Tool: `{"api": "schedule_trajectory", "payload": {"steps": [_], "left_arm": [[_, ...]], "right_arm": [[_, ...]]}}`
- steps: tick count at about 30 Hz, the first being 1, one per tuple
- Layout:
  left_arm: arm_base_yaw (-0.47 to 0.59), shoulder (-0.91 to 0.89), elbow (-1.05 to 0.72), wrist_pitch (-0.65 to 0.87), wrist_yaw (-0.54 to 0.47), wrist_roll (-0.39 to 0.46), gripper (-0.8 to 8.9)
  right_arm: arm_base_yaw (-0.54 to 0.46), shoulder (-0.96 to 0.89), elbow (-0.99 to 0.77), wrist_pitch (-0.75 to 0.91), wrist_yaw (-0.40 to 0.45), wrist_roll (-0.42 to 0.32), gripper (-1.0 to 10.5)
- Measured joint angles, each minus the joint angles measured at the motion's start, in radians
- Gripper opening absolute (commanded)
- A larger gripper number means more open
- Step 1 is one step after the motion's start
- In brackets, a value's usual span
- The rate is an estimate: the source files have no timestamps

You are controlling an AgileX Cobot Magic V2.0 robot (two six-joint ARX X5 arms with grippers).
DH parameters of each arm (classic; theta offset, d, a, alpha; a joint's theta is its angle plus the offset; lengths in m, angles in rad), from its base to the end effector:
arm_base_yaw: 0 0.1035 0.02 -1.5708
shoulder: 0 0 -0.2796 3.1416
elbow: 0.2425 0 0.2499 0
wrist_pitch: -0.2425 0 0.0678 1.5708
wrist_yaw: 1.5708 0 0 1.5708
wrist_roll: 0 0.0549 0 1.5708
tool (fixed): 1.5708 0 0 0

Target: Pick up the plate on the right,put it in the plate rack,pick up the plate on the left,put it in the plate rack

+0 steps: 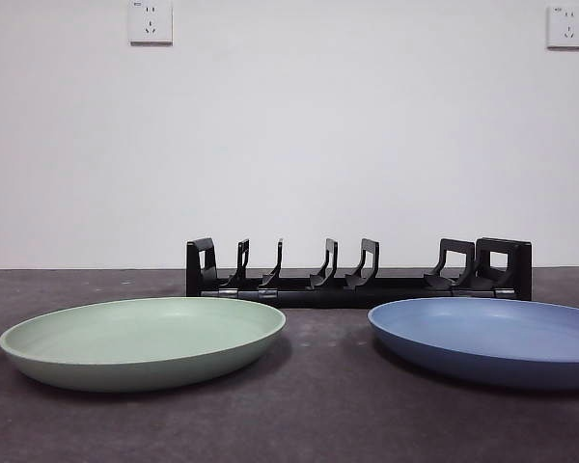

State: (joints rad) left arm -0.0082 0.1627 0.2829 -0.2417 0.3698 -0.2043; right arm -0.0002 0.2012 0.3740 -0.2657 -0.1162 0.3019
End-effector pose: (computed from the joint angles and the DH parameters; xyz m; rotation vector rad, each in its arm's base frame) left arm 0.0957 -0.0206 0.2230 -0.2236 0.1584 -0.3641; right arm 0.0965 0.0063 0.2489 0.3068 0.1096 0.1010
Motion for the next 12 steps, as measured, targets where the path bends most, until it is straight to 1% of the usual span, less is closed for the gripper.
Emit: {"api": "schedule_trajectory", "payload": {"steps": [3,6,9,12], "left_arm": [[0.000,0.071,0.082,-0.046,0.056,0.000,-0.07],[0.000,0.148,0.170,-0.105,0.127,0.001,-0.07],[0.000,0.219,0.256,-0.166,0.197,0.014,-0.07],[0.000,0.283,0.341,-0.241,0.234,0.048,-0.07]], "right_arm": [[0.000,0.100,0.119,-0.090,-0.086,-0.024,-0.1],[0.000,0.204,0.254,-0.217,-0.163,-0.081,-0.1],[0.000,0.302,0.389,-0.362,-0.206,-0.154,-0.1],[0.000,0.387,0.511,-0.503,-0.219,-0.223,-0.1]]}}
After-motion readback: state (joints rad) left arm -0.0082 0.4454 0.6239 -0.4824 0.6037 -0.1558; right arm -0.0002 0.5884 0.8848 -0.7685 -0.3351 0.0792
